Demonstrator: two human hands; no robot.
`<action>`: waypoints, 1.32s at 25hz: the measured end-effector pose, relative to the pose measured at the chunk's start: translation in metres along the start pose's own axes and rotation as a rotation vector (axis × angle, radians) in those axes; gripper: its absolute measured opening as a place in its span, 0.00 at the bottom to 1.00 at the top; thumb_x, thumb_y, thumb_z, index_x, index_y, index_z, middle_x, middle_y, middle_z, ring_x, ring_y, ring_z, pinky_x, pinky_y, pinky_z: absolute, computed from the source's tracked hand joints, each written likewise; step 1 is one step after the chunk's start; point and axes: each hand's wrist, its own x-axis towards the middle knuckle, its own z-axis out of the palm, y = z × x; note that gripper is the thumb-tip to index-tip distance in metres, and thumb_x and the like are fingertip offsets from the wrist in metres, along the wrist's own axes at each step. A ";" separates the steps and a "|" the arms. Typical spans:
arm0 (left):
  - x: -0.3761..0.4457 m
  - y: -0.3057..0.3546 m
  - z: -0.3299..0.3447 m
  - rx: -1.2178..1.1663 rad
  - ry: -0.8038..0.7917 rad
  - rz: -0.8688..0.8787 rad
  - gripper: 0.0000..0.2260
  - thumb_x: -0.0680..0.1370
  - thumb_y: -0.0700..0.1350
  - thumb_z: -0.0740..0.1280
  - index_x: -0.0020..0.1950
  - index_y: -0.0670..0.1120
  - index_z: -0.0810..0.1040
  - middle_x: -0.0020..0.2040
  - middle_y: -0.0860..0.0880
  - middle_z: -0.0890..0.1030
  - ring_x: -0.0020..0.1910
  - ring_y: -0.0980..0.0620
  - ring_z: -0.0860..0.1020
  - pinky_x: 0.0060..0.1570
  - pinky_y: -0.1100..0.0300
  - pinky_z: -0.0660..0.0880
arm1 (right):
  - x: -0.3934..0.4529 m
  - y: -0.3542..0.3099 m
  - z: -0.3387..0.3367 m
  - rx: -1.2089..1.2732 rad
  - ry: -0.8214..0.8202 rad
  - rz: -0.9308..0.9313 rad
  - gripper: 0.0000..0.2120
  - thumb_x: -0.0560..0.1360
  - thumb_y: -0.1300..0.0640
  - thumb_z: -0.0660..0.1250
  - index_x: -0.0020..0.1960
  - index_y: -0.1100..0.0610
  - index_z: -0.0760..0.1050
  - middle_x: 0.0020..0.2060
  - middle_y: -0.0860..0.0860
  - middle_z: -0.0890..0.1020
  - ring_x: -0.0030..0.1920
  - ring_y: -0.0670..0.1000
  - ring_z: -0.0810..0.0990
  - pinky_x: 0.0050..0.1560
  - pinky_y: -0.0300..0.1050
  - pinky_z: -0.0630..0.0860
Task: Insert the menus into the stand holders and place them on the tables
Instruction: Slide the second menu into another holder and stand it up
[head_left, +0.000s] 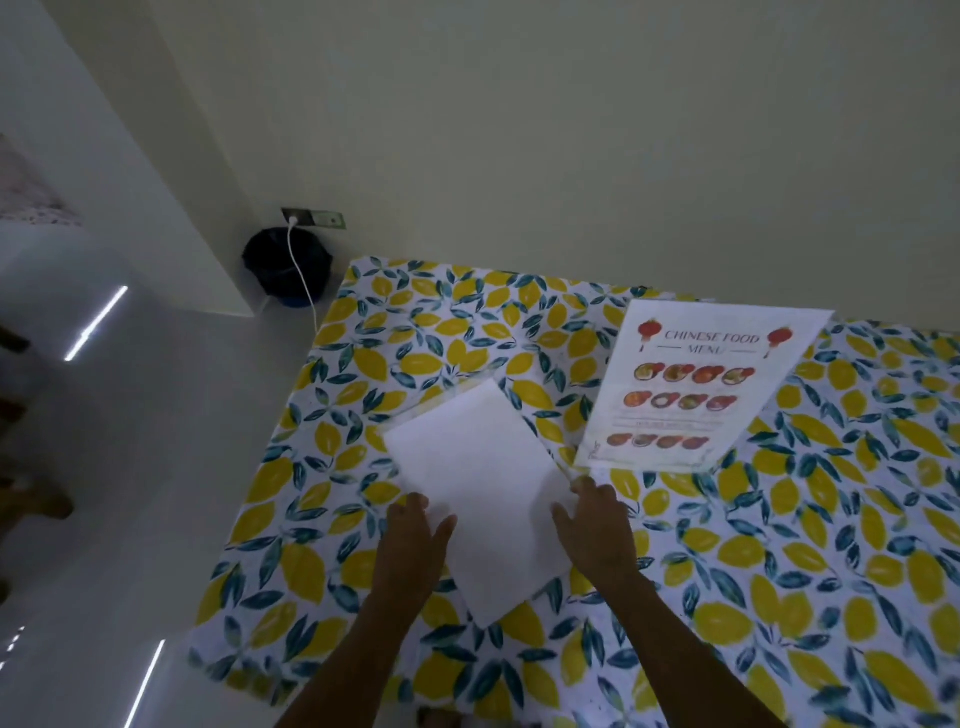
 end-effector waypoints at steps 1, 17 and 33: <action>-0.002 -0.001 0.001 -0.002 0.007 -0.008 0.21 0.78 0.52 0.67 0.64 0.41 0.71 0.60 0.40 0.75 0.59 0.42 0.75 0.55 0.55 0.70 | -0.002 -0.002 0.003 -0.046 0.001 0.026 0.22 0.76 0.46 0.65 0.64 0.58 0.70 0.56 0.60 0.74 0.57 0.63 0.75 0.60 0.55 0.71; -0.028 -0.021 -0.102 -0.084 0.038 0.231 0.14 0.73 0.36 0.69 0.58 0.45 0.83 0.52 0.46 0.85 0.51 0.47 0.83 0.46 0.61 0.76 | -0.067 0.004 -0.060 0.535 -0.251 -0.243 0.21 0.74 0.64 0.71 0.62 0.44 0.79 0.53 0.52 0.86 0.49 0.48 0.86 0.50 0.52 0.84; -0.004 0.044 -0.150 -0.068 0.150 0.334 0.11 0.78 0.50 0.69 0.35 0.53 0.76 0.31 0.52 0.77 0.31 0.62 0.75 0.35 0.68 0.70 | -0.039 -0.049 -0.110 0.272 0.285 -0.424 0.13 0.80 0.51 0.64 0.43 0.58 0.80 0.28 0.46 0.77 0.26 0.41 0.72 0.33 0.40 0.64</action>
